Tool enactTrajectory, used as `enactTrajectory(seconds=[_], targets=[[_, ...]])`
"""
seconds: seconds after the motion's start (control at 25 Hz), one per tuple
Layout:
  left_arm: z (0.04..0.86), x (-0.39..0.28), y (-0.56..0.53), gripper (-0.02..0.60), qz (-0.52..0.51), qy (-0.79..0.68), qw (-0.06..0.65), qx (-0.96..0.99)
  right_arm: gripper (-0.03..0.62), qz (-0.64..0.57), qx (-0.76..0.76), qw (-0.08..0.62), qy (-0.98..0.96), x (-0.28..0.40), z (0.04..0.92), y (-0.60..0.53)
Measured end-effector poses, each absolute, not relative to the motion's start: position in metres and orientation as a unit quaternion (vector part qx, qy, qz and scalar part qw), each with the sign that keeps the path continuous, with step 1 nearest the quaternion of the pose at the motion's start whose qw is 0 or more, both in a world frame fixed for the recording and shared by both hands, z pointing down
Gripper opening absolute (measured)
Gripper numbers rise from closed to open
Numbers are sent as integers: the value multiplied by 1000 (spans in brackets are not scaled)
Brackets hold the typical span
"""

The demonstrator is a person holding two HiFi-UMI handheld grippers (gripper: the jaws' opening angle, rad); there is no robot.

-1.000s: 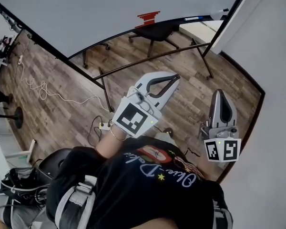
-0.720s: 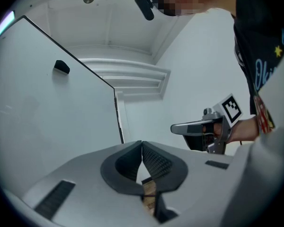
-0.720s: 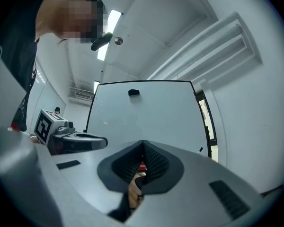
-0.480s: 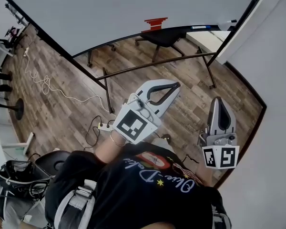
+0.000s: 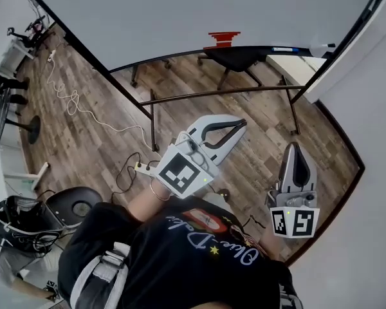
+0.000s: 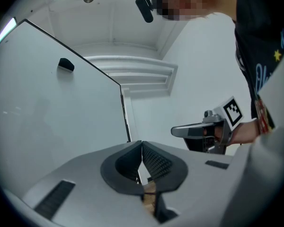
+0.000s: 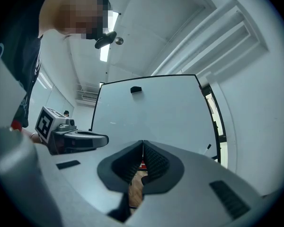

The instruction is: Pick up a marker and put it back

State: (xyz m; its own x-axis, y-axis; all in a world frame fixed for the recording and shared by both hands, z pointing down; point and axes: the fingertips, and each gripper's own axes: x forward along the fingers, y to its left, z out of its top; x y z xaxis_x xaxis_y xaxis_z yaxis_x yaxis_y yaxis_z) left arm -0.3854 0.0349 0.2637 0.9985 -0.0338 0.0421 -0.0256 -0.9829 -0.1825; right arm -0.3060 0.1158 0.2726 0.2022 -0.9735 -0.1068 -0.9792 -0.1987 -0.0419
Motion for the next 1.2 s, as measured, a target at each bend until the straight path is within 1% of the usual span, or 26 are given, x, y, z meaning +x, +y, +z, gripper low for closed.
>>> enactTrajectory(seconds=[0.52, 1.2], targets=[[261, -374, 25, 3, -21, 73, 90, -993, 0, 35, -746, 51, 663, -285, 274, 102], [257, -334, 58, 3, -20, 47, 98, -994, 2, 27, -772, 26, 635, -250, 280, 145]])
